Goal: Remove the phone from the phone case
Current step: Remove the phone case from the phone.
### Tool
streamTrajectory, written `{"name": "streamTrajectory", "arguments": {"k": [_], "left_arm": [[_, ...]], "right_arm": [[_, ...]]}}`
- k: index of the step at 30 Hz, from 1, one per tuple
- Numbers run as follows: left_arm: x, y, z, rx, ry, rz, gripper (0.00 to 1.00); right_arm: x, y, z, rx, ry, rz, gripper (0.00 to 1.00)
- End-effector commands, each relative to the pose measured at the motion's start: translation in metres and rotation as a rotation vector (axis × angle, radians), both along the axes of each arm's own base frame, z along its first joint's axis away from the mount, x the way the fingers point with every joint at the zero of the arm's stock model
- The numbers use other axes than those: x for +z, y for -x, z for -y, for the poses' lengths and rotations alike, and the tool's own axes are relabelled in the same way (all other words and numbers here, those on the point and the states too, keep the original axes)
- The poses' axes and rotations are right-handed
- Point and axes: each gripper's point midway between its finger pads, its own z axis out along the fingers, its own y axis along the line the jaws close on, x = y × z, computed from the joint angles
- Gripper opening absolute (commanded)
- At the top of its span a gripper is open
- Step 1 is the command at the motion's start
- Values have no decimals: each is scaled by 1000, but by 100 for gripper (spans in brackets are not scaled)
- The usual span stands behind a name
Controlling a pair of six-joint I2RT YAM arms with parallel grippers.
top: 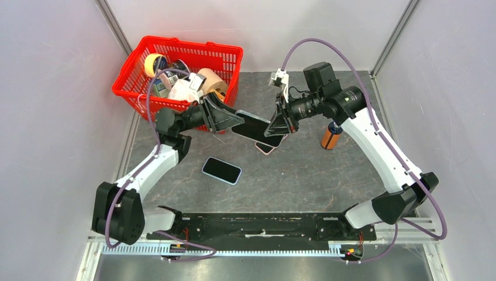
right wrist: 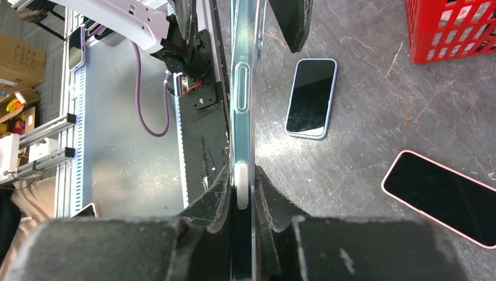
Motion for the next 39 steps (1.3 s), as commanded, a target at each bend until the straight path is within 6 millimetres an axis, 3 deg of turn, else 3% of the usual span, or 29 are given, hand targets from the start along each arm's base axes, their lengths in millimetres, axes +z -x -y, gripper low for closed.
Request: {"name": "streamTrajectory", "arguments": {"k": [1, 22, 26, 28, 35, 39], "left_arm": [[22, 2, 1, -17, 65, 27, 62], [19, -6, 4, -41, 82, -21, 41], [18, -6, 6, -51, 80, -27, 21], [17, -5, 7, -58, 78, -33, 3], [26, 13, 6, -147, 143, -59, 2], [23, 13, 4, -143, 161, -125, 2]], "right_arm": [[14, 3, -3, 41, -62, 43, 0], [2, 6, -1, 52, -47, 42, 0], [1, 7, 0, 54, -46, 44, 0], [1, 7, 0, 55, -46, 47, 0], [-6, 11, 5, 90, -19, 105, 0], [-11, 14, 8, 108, 19, 176, 0]]}}
